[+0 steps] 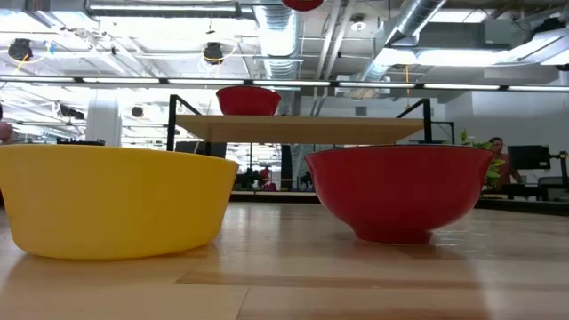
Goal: Pick & Place Mini bowls
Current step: Stack the top red bowl on the red bowl on the shelf
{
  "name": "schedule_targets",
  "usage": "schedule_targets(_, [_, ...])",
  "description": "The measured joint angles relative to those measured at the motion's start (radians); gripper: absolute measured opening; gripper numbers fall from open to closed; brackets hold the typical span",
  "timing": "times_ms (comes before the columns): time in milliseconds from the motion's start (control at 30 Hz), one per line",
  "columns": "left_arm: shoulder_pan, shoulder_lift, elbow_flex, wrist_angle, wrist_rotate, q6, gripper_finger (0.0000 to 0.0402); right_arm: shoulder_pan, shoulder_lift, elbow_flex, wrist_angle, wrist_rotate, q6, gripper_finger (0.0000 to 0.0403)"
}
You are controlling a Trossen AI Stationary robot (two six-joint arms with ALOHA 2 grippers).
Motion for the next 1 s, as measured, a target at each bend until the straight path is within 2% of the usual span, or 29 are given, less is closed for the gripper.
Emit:
schedule_targets(100, [0.045, 0.021, 0.000, 0.030, 0.001, 0.002, 0.0182, -0.003, 0.061, 0.000, 0.170, -0.002, -0.162, 0.0002])
schedule_targets(200, [0.078, 0.030, 0.000, 0.030, 0.001, 0.002, 0.0182, -0.002, 0.112, 0.021, 0.258, -0.022, -0.276, 0.0002])
schedule_targets(500, [0.129, 0.027, 0.000, 0.035, -0.001, 0.006, 0.0182, 0.011, 0.264, 0.210, 0.265, -0.072, -0.459, 0.0003])
schedule_targets(700, [0.135, 0.027, 0.000, 0.032, -0.076, 0.030, 0.0182, 0.030, 0.344, 0.325, 0.264, -0.019, -0.627, 0.0003])
schedule_targets(800, [0.135, 0.027, 0.000, 0.033, -0.104, 0.072, 0.0182, 0.038, 0.360, 0.350, 0.260, 0.002, -0.676, 0.0003])
schedule_targets(1000, [0.135, 0.027, 0.000, 0.033, -0.132, 0.073, 0.0179, 0.045, 0.359, 0.354, 0.257, 0.009, -0.671, 0.0003])
